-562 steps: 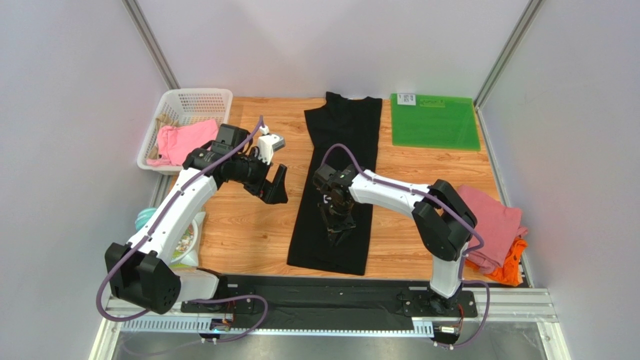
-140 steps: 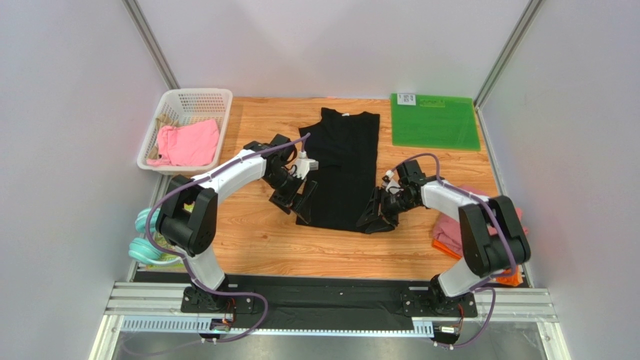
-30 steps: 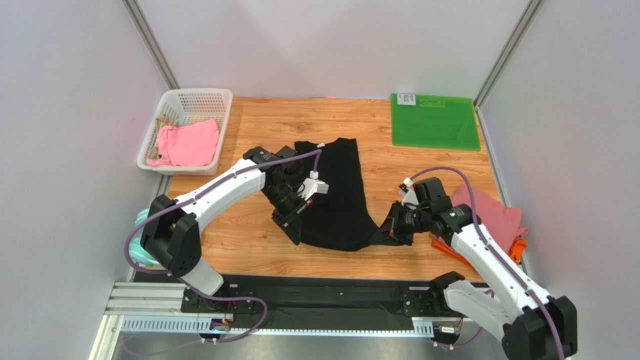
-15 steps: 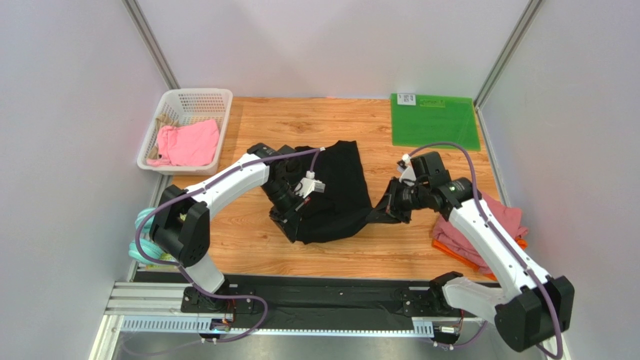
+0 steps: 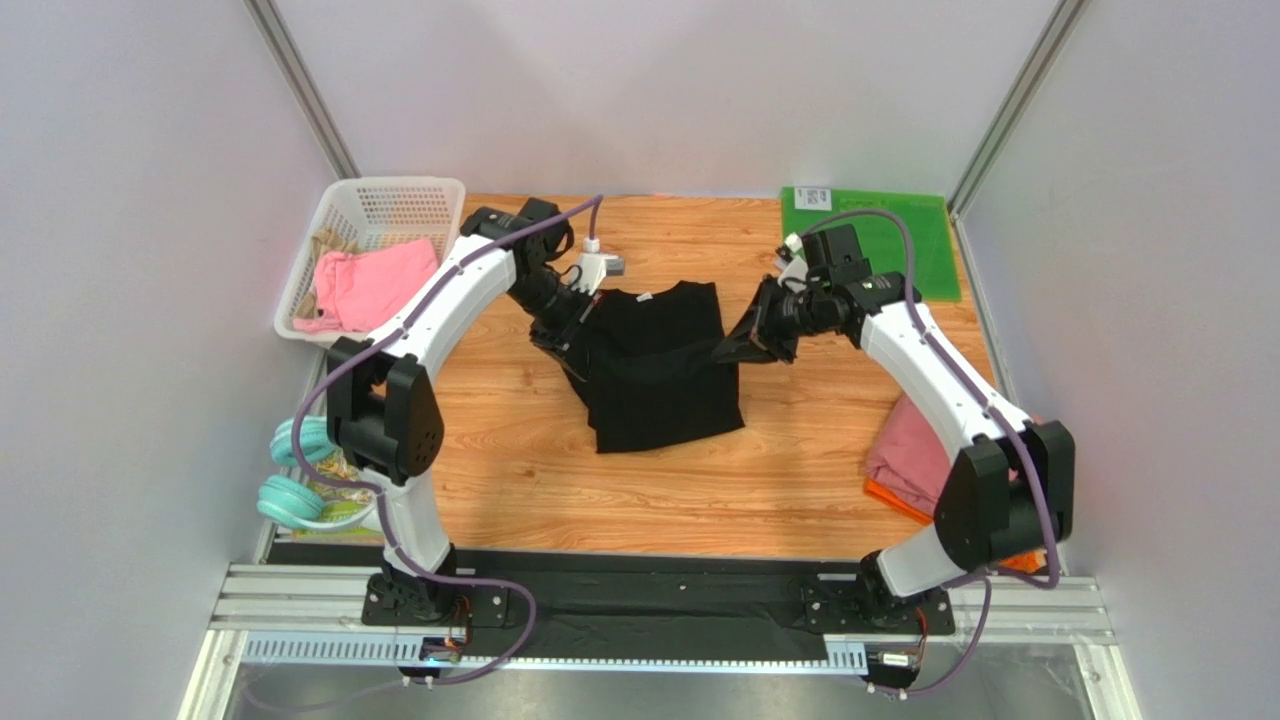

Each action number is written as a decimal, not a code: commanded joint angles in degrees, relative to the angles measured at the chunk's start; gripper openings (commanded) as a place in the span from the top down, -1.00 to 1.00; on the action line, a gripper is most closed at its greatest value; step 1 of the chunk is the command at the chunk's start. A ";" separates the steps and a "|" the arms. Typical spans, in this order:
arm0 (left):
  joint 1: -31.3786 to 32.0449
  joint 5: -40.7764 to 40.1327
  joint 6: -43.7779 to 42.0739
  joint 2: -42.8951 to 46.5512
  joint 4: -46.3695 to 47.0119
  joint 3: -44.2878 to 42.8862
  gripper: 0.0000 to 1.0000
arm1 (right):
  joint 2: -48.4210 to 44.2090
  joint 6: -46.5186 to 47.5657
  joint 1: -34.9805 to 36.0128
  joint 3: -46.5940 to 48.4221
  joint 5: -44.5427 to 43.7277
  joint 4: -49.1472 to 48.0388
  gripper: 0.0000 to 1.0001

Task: Fold and stack the t-shirts
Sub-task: Fold the long partially folded tshirt into a neat square

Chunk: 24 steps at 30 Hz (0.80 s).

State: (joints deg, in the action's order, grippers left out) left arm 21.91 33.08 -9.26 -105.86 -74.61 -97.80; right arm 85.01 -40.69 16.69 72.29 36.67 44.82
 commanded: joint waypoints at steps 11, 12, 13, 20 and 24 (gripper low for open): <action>-6.26 -3.72 1.00 -16.21 1.84 -14.07 1.00 | 28.97 -0.36 -4.11 25.77 4.81 -7.55 1.00; -7.22 -4.25 1.08 -18.30 1.84 -17.22 1.00 | 30.46 -0.36 -4.47 26.93 4.99 -7.55 1.00; -7.84 -5.12 1.26 -19.46 1.57 -19.16 1.00 | 33.17 -0.45 -4.99 28.24 5.08 -7.55 1.00; -10.13 -8.91 2.22 -32.19 -2.20 -38.15 1.00 | 44.00 -2.29 -6.58 39.40 6.93 -7.47 1.00; -10.05 -9.17 3.28 -34.85 -0.28 -39.93 0.79 | 49.10 -2.90 -6.84 43.28 7.46 -7.38 0.85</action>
State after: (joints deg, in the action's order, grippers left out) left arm 11.90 26.02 -7.55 -138.96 -74.32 -135.48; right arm 130.89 -42.19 10.50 110.78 42.35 38.81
